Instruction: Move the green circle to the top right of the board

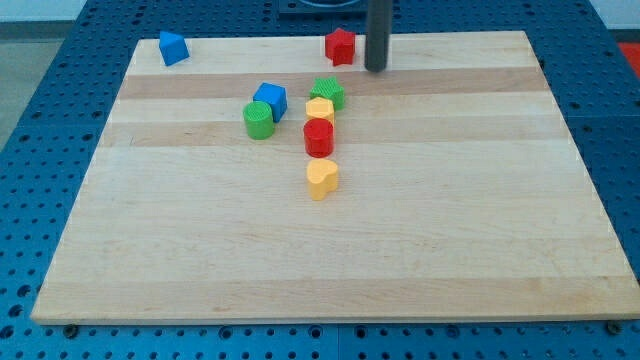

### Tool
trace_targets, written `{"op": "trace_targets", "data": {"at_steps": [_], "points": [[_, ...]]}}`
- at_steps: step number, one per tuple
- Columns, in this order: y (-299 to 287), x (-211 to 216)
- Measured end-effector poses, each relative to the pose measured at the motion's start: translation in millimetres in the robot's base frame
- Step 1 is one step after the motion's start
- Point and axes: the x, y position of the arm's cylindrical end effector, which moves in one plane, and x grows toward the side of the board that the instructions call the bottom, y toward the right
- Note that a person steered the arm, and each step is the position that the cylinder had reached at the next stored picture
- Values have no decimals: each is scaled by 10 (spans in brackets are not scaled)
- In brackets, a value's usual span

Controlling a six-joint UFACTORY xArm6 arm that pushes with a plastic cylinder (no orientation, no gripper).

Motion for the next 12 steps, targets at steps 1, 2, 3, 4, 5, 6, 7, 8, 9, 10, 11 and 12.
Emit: {"op": "trace_targets", "data": {"at_steps": [1, 2, 3, 4, 5, 6, 7, 8, 9, 10, 11, 12], "points": [[147, 542], [63, 1247], [-53, 1692], [-305, 2004], [-595, 2619], [-1422, 2995], [-2159, 2655], [-2579, 2077], [-2595, 2024], [-2595, 1931], [-2580, 1578], [-2404, 1225]]}}
